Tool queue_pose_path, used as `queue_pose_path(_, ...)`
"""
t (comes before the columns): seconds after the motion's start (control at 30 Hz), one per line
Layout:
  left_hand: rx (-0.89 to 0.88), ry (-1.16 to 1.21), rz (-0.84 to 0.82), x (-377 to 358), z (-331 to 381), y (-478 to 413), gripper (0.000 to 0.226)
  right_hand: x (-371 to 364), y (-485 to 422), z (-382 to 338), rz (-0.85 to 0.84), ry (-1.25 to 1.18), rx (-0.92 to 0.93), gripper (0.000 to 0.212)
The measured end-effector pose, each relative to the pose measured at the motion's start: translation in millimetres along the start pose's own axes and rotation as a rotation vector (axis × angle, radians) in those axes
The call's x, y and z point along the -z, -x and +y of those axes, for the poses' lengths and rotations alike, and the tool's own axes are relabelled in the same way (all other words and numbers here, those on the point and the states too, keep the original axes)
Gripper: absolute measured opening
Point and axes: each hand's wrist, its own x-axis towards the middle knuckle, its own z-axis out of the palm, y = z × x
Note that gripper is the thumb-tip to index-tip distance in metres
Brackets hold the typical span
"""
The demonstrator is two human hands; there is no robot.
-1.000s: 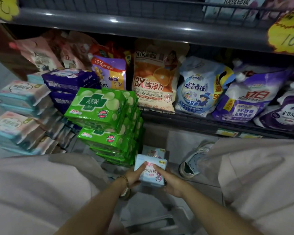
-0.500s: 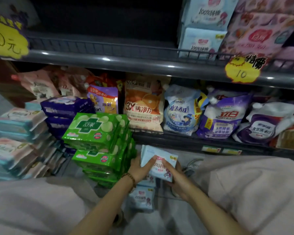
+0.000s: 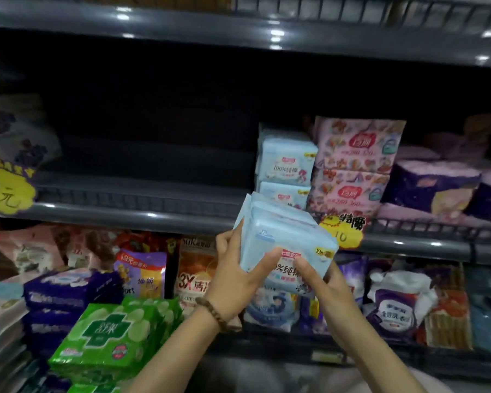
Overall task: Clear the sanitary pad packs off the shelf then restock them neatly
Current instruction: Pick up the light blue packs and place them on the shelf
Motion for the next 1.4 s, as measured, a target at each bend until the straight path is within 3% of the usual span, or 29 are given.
queue_pose_path(0.1,-0.128,0.020,0.009,9,28,-22,0.107,0,-14,-38,-0.035,0.066,0.108,0.069)
queue_pose_path(0.23,-0.213,0.211,-0.066,21,54,-55,0.101,0,-42,-85,-0.096,0.166,0.234,0.065)
queue_pose_path(0.5,-0.297,0.233,-0.014,30,75,-159,0.100,-2,-136,-149,-0.189,0.479,0.407,0.077)
queue_pose_path(0.63,-0.258,0.238,-0.013,24,74,-212,0.076,3,-191,-179,-0.226,0.605,0.411,0.097)
queue_pose_path(0.73,-0.230,0.199,0.028,19,62,-248,0.069,9,-228,-191,-0.196,0.833,0.441,0.120)
queue_pose_path(0.9,-0.119,0.138,0.060,10,41,-290,0.054,10,-268,-199,-0.247,1.072,0.363,0.104)
queue_pose_path(1.03,-0.133,0.137,0.024,5,30,-321,0.089,17,-301,-203,-0.263,1.210,0.358,0.103)
queue_pose_path(1.1,-0.144,0.116,0.026,4,26,-335,0.098,18,-317,-203,-0.288,1.129,0.380,0.106)
queue_pose_path(1.17,-0.129,0.089,0.018,5,23,-344,0.088,19,-334,-198,-0.308,1.049,0.389,0.107)
queue_pose_path(1.27,-0.051,0.003,-0.076,10,14,-350,0.056,26,-354,-191,-0.366,1.086,0.286,0.110)
queue_pose_path(1.3,-0.030,-0.022,-0.103,12,11,-353,0.054,30,-359,-192,-0.395,1.113,0.253,0.112)
queue_pose_path(1.4,-0.039,-0.082,-0.114,16,2,-362,0.077,33,-370,-195,-0.385,1.185,0.224,0.122)
